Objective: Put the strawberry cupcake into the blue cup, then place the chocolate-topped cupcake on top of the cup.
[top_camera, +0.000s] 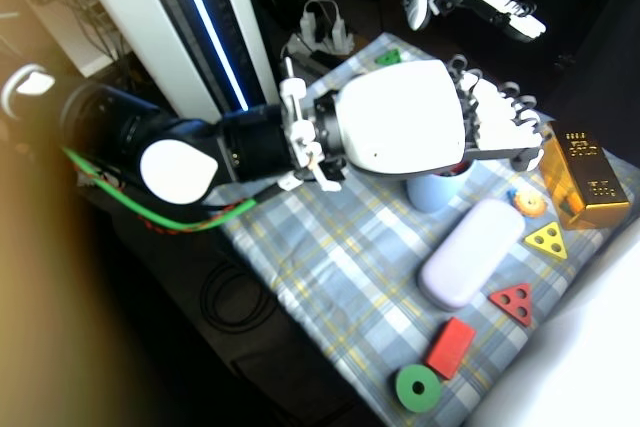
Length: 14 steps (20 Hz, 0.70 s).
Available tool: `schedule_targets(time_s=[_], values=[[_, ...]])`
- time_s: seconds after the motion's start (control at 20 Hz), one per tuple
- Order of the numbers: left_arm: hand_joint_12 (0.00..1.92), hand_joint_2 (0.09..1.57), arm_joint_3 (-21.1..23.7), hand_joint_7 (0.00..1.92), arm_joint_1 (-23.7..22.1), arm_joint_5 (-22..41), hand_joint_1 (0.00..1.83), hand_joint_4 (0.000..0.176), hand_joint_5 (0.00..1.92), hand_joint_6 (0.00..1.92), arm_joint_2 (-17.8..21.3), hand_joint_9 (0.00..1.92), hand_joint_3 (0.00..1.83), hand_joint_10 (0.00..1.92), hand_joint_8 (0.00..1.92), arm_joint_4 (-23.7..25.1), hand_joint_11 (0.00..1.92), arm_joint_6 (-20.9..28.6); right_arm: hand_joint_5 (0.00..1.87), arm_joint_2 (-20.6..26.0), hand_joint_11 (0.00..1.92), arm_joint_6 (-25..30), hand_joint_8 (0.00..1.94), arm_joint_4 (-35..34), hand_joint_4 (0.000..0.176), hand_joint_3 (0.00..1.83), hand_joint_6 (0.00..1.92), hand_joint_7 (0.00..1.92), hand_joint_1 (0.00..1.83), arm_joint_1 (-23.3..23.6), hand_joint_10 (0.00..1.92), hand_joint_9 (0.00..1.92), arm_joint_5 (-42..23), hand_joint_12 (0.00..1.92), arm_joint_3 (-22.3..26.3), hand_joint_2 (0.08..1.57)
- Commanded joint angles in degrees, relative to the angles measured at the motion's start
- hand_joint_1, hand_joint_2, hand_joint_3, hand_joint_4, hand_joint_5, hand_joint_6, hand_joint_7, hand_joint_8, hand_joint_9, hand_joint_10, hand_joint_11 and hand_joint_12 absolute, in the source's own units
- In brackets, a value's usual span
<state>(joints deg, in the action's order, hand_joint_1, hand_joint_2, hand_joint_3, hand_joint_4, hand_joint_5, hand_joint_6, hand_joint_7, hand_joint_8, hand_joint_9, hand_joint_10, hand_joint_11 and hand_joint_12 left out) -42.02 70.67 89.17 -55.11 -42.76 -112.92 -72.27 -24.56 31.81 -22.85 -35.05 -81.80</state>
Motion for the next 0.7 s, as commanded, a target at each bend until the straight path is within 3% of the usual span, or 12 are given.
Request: schedule_targets(time_s=[0.0, 0.05, 0.1, 0.15, 0.2, 0.25, 0.35, 0.4, 0.45, 0.5, 0.6, 0.65], values=[[0.02, 0.84, -0.6, 0.08, -0.8, 5.3, 0.0, 0.004, 0.05, 0.0, 0.3, 0.06, 0.0, 0.01, 0.0, 3.3, 0.05, 0.1, 0.01, 1.5, 0.0, -3.4, 0.0, -2.7, 0.004, 0.0, 0.0, 0.05, 0.01, 0.2, 0.0, 0.06, -5.0, 0.55, 2.0, 0.9], [0.02, 0.84, -0.8, 0.08, -1.3, 4.6, 0.0, 0.004, 0.05, 0.0, 0.4, 0.06, 0.0, 0.01, 0.0, 3.7, 0.05, 0.1, 0.01, 2.9, 0.0, -5.7, 0.0, -3.5, 0.004, 0.0, 0.0, 0.05, 0.01, -0.1, 0.0, 0.06, -4.7, 0.55, 3.4, 0.9], [0.02, 0.83, -1.0, 0.05, -1.6, 4.0, 0.07, 0.013, 0.04, 0.0, 0.8, 0.03, 0.0, 0.0, 0.0, 4.2, 0.04, 0.1, 0.0, 5.2, 0.0, -6.1, 0.0, -4.0, 0.096, 0.0, 0.0, 0.0, 0.06, -0.6, 0.0, 0.0, -4.8, 0.05, 5.0, 0.92], [0.0, 0.81, -1.0, 0.01, -1.8, 3.6, 0.1, 0.037, 0.01, 0.0, 1.3, 0.01, 0.0, 0.0, 0.0, 4.6, 0.01, 0.1, 0.0, 6.9, 0.0, -6.1, 0.0, -4.4, 0.119, 0.0, 0.0, 0.0, 0.17, -1.0, 0.0, 0.0, -5.1, 0.01, 6.0, 0.93], [0.01, 0.81, -1.0, 0.02, -1.9, 3.3, 0.16, 0.037, 0.01, 0.0, 1.6, 0.01, 0.0, 0.0, 0.0, 4.8, 0.02, 0.1, 0.0, 8.2, 0.0, -6.1, 0.0, -4.5, 0.122, 0.0, 0.0, 0.01, 0.22, -1.3, 0.0, 0.0, -5.2, 0.0, 6.8, 0.93], [0.02, 0.8, -1.1, 0.03, -2.2, 2.7, 0.24, 0.036, 0.02, 0.01, 2.0, 0.03, 0.0, 0.01, 0.01, 5.1, 0.05, 0.1, 0.0, 10.1, 0.0, -6.1, 0.01, -4.5, 0.101, 0.01, 0.0, 0.02, 0.29, -1.8, 0.0, 0.0, -5.3, 0.0, 7.9, 0.96], [0.03, 0.79, -1.7, 0.04, -2.6, 1.2, 0.32, 0.033, 0.04, 0.01, 2.6, 0.04, 0.0, 0.01, 0.01, 5.5, 0.07, 0.1, 0.0, 13.4, 0.0, -6.1, 0.0, -5.6, 0.09, 0.01, 0.0, 0.05, 0.32, -3.9, 0.0, 0.0, -6.0, 0.0, 9.8, 1.01], [0.04, 0.77, -2.1, 0.06, -2.7, 0.0, 0.38, 0.062, 0.05, 0.01, 3.0, 0.05, 0.0, 0.01, 0.01, 5.5, 0.09, 0.1, 0.0, 15.5, 0.0, -6.1, 0.0, -6.6, 0.095, 0.01, 0.0, 0.05, 0.37, -5.8, 0.0, 0.0, -6.7, 0.0, 11.3, 1.1], [0.04, 0.77, -2.1, 0.06, -2.7, -0.1, 0.38, 0.062, 0.05, 0.01, 3.0, 0.05, 0.0, 0.01, 0.01, 5.6, 0.09, 0.1, 0.0, 15.6, 0.0, -6.1, 0.0, -6.7, 0.095, 0.01, 0.0, 0.05, 0.37, -5.9, 0.0, 0.0, -6.7, 0.0, 11.4, 1.1], [0.05, 0.76, -2.4, 0.12, -2.8, -1.3, 0.43, 0.066, 0.12, 0.02, 3.3, 0.09, 0.0, 0.01, 0.01, 5.6, 0.12, 0.1, 0.0, 17.0, 0.0, -6.3, 0.0, -7.3, 0.08, 0.0, 0.0, 0.06, 0.32, -7.1, 0.0, 0.01, -7.2, 0.0, 12.6, 1.08], [0.05, 0.76, -3.2, 0.13, -3.0, -3.3, 0.47, 0.056, 0.16, 0.02, 3.6, 0.09, 0.0, 0.0, 0.01, 5.7, 0.09, 0.2, 0.0, 18.9, 0.0, -9.7, 0.0, -9.4, 0.095, 0.0, 0.0, 0.05, 0.27, -8.5, 0.0, 0.0, -7.4, 0.0, 14.5, 0.99], [0.05, 0.77, -3.8, 0.17, -3.3, -4.5, 0.49, 0.035, 0.19, 0.01, 3.6, 0.11, 0.0, 0.0, 0.01, 5.9, 0.11, 0.2, 0.0, 20.2, 0.0, -13.2, 0.0, -11.4, 0.096, 0.0, 0.0, 0.07, 0.25, -9.6, 0.0, 0.0, -7.4, 0.0, 16.1, 0.92]])
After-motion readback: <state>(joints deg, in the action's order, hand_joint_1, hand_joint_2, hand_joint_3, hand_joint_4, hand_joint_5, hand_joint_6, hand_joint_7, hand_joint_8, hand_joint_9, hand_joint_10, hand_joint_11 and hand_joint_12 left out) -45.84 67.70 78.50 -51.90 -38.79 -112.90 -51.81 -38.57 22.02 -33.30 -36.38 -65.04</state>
